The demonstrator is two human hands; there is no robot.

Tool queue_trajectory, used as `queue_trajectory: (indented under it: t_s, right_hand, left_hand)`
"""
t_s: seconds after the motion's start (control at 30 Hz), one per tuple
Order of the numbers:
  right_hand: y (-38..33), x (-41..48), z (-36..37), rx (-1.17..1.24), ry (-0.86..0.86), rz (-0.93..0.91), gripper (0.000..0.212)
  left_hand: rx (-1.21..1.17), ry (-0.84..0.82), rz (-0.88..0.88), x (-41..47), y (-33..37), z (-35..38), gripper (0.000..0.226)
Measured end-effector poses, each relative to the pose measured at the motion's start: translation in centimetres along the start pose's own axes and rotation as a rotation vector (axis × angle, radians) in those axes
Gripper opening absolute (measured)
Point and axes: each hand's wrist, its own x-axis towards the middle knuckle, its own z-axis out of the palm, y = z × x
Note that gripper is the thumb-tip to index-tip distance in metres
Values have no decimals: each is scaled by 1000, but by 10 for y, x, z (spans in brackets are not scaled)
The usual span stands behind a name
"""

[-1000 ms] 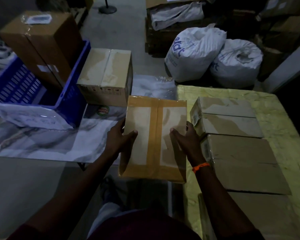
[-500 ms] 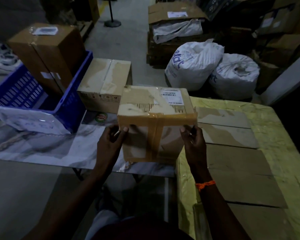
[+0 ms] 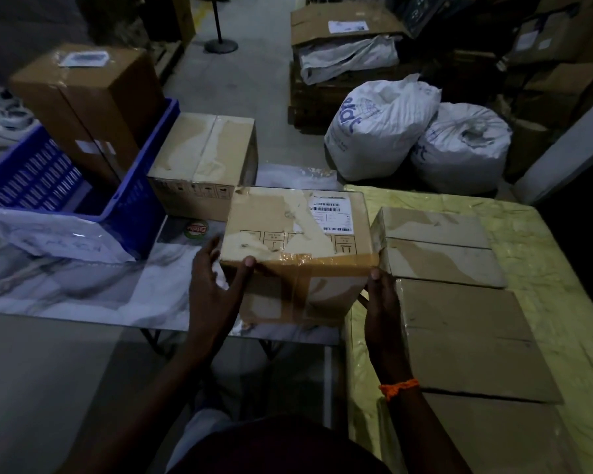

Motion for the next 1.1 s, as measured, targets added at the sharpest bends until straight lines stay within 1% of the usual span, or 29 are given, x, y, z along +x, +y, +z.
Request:
queue_trajectory:
  t_s: [0.03,0.07,0.1,0.17,0.2,0.23,0.3,0.37,0.4,0.5,0.6,0.67,0.7,0.77,0.83,0.87,0.9,0.93,0.97,1.03,1.07,1.1]
  right_hand:
    - [0,-1,0,0,8,0,71]
    - [0,-2,0,-5,16,2,77]
    - [0,-2,-1,-18,27,5,82]
    - [-3,-4,-1,-37,40,-18,82]
    - [-6,-5,0,-43,41,-36,80]
    - [-9,-6,1,-47,37,-55,77]
    - [-16,-8,7,-47,38,-101,64]
    - [-23,-12,16,-48,36,-165,47]
    - [-27,-14,23,-56,14,-199,45]
    - [-43,-22,48,-78,-125,-295,40]
    - [-61,-25,79,-158,-284,-439,33]
    - [-63,-23,101,-219,-369,-496,29]
    - [-61,-21,110,-235,-404,-494,29]
    - [-52,-13,125,-292,-423,-456,36]
    - [-41,-6,131,-364,-383,-394,29]
    - [-34,-3,131,-391,-340,-368,24]
    - [-28,0,129,-424,-291,-347,24]
    - [-21,4,124,-459,-239,-314,30]
    - [-16,8,119,-484,-198,-256,40]
    - [-5,13,106,-415,-187,-45,59]
    - [-1,14,101,-322,-209,59,63]
    - [2,13,97,-204,-245,121,60]
  left_hand:
    - [90,5,106,4,1,0,79]
    - [185,-13,239,8,5,1,76]
    - [293,-52,381,12,9,3,70]
    - [504,-155,606,19,21,9,51]
    - [562,-224,662,21,24,12,45]
    - [592,-286,681,22,26,14,42]
    - [613,-337,645,23,26,13,42]
    - [569,-292,594,23,26,3,43]
    - [535,-257,572,24,26,-7,44]
    - [476,-167,462,22,25,-46,57]
    - [465,-66,286,26,31,-85,70]
    - [447,-44,213,33,39,-99,77]
    - [435,-39,194,38,44,-102,79]
    - [425,-4,140,47,50,-102,84]
    - [405,83,59,55,49,-105,83]
    - [390,129,30,59,44,-108,80]
    - [379,164,16,60,39,-113,75]
    - [377,185,11,60,33,-118,70]
    - [374,195,12,58,28,-122,66]
    - [356,207,10,52,19,-132,58]
    - [345,211,-9,48,13,-136,54]
    - [322,198,-43,45,10,-140,52]
